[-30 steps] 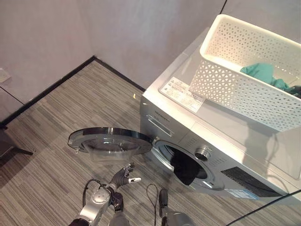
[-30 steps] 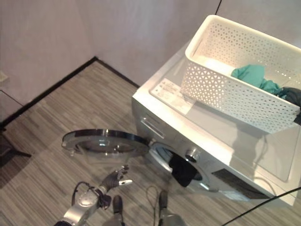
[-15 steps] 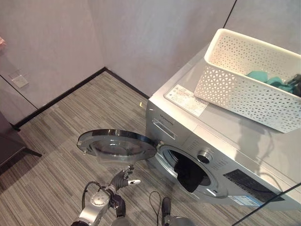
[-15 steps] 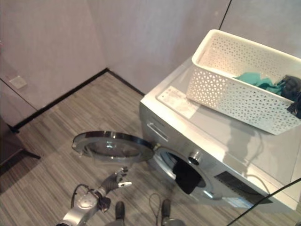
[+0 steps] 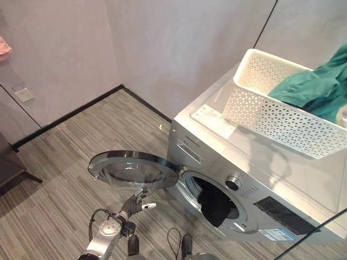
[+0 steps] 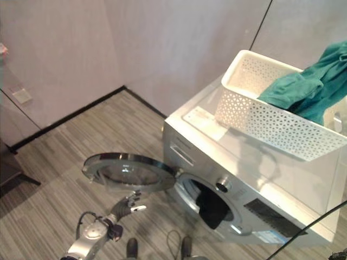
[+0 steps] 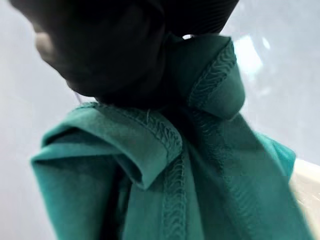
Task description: Grab the laundry basket,head to the washer,open it,put in the laundry and shut it.
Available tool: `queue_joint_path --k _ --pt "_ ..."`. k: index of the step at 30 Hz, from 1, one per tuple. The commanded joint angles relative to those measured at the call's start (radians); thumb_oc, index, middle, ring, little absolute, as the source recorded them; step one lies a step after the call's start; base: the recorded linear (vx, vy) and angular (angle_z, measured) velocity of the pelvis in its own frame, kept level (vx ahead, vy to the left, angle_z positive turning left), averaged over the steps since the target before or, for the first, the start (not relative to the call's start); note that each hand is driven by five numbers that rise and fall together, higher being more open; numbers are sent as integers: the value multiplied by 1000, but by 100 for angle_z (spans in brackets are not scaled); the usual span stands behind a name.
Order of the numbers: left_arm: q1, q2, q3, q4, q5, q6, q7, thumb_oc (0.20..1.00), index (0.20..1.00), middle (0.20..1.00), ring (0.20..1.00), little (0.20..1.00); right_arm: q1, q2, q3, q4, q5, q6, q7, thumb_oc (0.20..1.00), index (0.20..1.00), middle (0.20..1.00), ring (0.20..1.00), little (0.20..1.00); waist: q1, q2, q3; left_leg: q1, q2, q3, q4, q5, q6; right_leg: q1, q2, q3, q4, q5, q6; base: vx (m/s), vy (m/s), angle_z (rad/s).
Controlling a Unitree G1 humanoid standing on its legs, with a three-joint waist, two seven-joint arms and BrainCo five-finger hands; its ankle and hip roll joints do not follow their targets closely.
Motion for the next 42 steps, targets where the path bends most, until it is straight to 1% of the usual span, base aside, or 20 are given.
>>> queue_joint_path --k 1,5,9,10,11,13,14,17,18,19,23,28,30,31,33,35,37,39,41,42 --pt "-35 33 8 -3 -21 -43 23 1000 1000 1000 1000 1000 -155 -91 -14 1 91 -37 -91 200 200 200 200 200 25 -64 -21 121 25 7 25 -130 -4 31 -69 45 9 -99 71 -54 12 1" --pt "-30 44 37 -21 -29 -56 31 1000 1000 1000 1000 1000 -144 -147 -49 -65 160 -67 -117 200 200 200 200 200 22 -73 -11 74 32 -15 121 -133 -11 33 -73 52 9 -95 65 -66 1 2" --pt "-13 68 76 -45 -41 -73 50 1000 1000 1000 1000 1000 -144 -168 -96 -163 206 -102 -161 200 200 200 200 200 32 -83 -6 56 35 -132 160 -156 -23 23 -63 90 9 -84 65 -72 38 3" --pt "-5 67 87 -47 -41 -77 55 1000 1000 1000 1000 1000 -131 -186 -131 -202 214 -109 -181 200 200 200 200 200 25 -81 -12 63 28 -171 163 -190 -15 19 -70 101 9 -77 68 -56 85 -11" --pt "-4 68 87 -48 -41 -76 55 1000 1000 1000 1000 1000 -123 -186 -139 -205 213 -108 -182 200 200 200 200 200 24 -82 -12 62 28 -173 166 -192 -15 20 -70 100 9 -77 69 -39 124 -16" --pt "0 70 91 -47 -40 -76 55 1000 1000 1000 1000 1000 -102 -204 -167 -237 203 -110 -196 200 200 200 200 200 18 -83 -16 64 24 -168 172 -207 -9 23 -80 98 9 -75 72 -22 129 -10" --pt "10 67 102 -45 -37 -75 53 1000 1000 1000 1000 1000 -97 -222 -187 -287 180 -112 -219 200 200 200 200 200 8 -76 -25 77 11 -154 168 -238 3 28 -99 101 9 -68 81 -28 226 -1" --pt "23 73 112 -40 -25 -77 55 1000 1000 1000 1000 1000 -92 -231 -216 -335 158 -121 -253 200 200 200 200 200 4 -72 -33 98 -13 -134 170 -263 21 24 -116 123 9 -53 93 -53 234 -14" --pt "31 73 118 -35 -17 -76 56 1000 1000 1000 1000 1000 -78 -234 -242 -383 128 -125 -277 200 200 200 200 200 0 -69 -36 111 -31 -122 170 -282 37 13 -128 138 10 -38 102 -42 126 -22" --pt "32 75 118 -35 -17 -76 56 1000 1000 1000 1000 1000 -68 -233 -252 -386 126 -124 -278 200 200 200 200 200 3 -71 -36 113 -32 -119 170 -283 38 13 -129 142 10 -37 103 -87 240 -31" --pt "60 76 139 -17 0 -81 67 1000 1000 1000 1000 1000 -80 -233 -287 -441 68 -135 -350 200 200 200 200 200 4 -80 -47 143 -76 -69 195 -330 79 -2 -166 178 16 -5 130 -58 178 -44" --pt "69 63 142 -16 2 -81 70 1000 1000 1000 1000 1000 -55 -237 -312 -488 22 -128 -369 200 200 200 200 200 0 -86 -43 143 -102 -46 245 -370 104 -8 -188 203 20 9 144 -50 130 -22" --pt "69 56 138 -17 6 -84 69 1000 1000 1000 1000 1000 -37 -230 -330 -513 16 -130 -375 200 200 200 200 200 -8 -90 -37 141 -118 -25 286 -400 124 -18 -198 230 27 18 151 -105 217 -40" --pt "64 47 126 -5 19 -82 65 1000 1000 1000 1000 1000 12 -232 -378 -527 3 -126 -388 200 200 200 200 200 -16 -95 -32 130 -137 -7 343 -436 150 -26 -212 257 36 30 163 -80 196 -53" --pt "59 48 120 3 26 -80 66 1000 1000 1000 1000 1000 28 -237 -398 -535 -8 -121 -397 200 200 200 200 200 -19 -100 -30 125 -145 1 365 -450 160 -31 -217 268 41 31 168 -104 211 -34" --pt "55 40 117 17 37 -78 74 1000 1000 1000 1000 1000 71 -233 -445 -567 -22 -118 -418 200 200 200 200 200 -29 -98 -27 128 -167 17 386 -475 190 -54 -222 296 64 35 174 -120 268 -34" --pt "55 23 110 24 47 -73 69 1000 1000 1000 1000 1000 176 -210 -539 -628 -51 -115 -432 200 200 200 200 200 -41 -78 -15 146 -190 34 386 -487 219 -84 -227 314 108 41 173 -67 264 -57" --pt "53 18 106 32 64 -70 68 1000 1000 1000 1000 1000 252 -197 -606 -679 -70 -116 -439 200 200 200 200 200 -47 -67 -6 161 -200 44 373 -484 229 -97 -232 303 123 47 170 -52 142 -55" --pt "51 12 106 33 72 -68 71 1000 1000 1000 1000 1000 359 -178 -701 -753 -102 -115 -454 200 200 200 200 200 -52 -52 12 168 -204 51 359 -473 234 -116 -239 275 145 68 163 -95 105 -51" --pt "40 1 124 36 77 -63 79 1000 1000 1000 1000 1000 493 -161 -816 -845 -134 -112 -458 200 200 200 200 200 -67 -19 24 173 -197 49 333 -457 234 -115 -229 225 173 41 149 -160 105 -39"
